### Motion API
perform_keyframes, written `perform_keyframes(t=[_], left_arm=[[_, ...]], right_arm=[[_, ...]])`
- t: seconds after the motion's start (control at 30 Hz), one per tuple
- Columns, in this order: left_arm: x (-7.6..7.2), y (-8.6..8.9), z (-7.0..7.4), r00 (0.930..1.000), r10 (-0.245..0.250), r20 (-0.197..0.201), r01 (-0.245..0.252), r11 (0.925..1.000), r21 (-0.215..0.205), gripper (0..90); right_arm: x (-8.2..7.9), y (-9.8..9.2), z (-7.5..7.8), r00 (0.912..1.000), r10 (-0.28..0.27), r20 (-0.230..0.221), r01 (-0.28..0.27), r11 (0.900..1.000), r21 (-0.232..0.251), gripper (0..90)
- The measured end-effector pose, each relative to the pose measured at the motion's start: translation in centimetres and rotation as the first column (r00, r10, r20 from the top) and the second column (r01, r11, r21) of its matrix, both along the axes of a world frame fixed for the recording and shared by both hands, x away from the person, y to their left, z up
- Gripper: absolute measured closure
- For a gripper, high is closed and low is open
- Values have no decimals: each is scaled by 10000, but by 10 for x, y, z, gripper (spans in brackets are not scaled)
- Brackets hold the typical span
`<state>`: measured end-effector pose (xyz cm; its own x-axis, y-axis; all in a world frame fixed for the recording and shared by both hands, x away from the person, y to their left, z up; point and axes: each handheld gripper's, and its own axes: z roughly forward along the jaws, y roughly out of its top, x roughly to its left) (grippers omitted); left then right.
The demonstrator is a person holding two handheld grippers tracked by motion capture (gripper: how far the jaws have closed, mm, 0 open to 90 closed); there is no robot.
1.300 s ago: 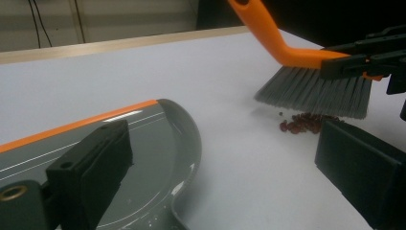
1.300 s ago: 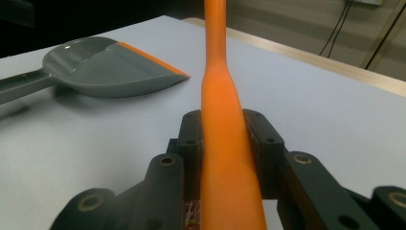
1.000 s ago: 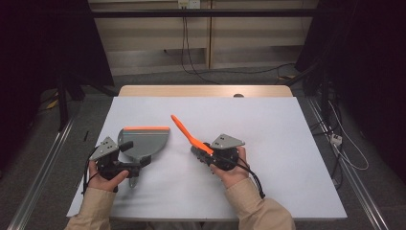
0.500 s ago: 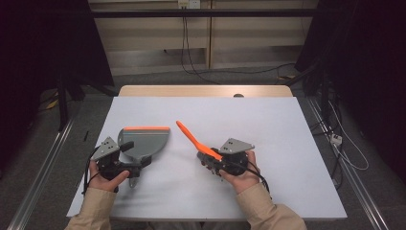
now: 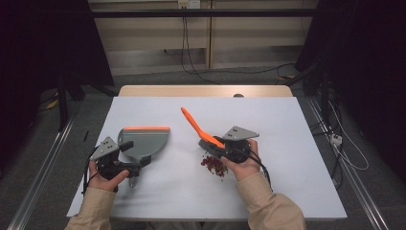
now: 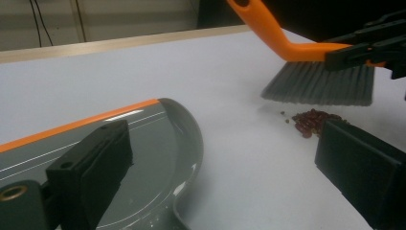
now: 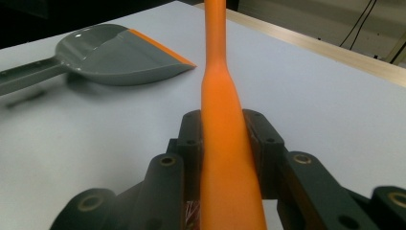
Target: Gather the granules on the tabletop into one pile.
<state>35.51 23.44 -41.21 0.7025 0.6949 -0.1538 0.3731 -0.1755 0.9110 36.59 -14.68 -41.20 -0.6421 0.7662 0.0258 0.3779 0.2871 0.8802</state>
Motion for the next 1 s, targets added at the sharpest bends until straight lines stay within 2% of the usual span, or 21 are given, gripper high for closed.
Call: perform_keyframes(t=[0.07, 0.17, 0.53, 0.7, 0.87, 1.0], left_arm=[[0, 0, 0, 10000, 30, -7, -30, 10000, -12, 54], [0, 1, 0, 10000, 37, -9, -37, 10000, -24, 54], [1, -1, -1, 10000, 35, -15, -35, 10000, 60, 54], [0, -1, -1, 10000, 25, -13, -25, 10000, 61, 54], [0, -1, -1, 10000, 25, -7, -25, 10000, 63, 54], [0, -1, -1, 10000, 35, -7, -35, 10000, 19, 54]], right_arm=[[7, 1, -4, 10000, -57, -66, 55, 9996, -262, 711], [10, 2, -10, 9993, -10, -366, -2, 9995, -324, 711], [-14, -6, -6, 9975, 507, -483, -526, 9978, -397, 711], [-18, -12, 0, 9987, 477, -202, -478, 9988, -39, 711], [-11, -3, 3, 9985, 537, -43, -537, 9985, 45, 711], [-5, 8, -3, 9970, 754, -192, -755, 9971, -55, 711]])
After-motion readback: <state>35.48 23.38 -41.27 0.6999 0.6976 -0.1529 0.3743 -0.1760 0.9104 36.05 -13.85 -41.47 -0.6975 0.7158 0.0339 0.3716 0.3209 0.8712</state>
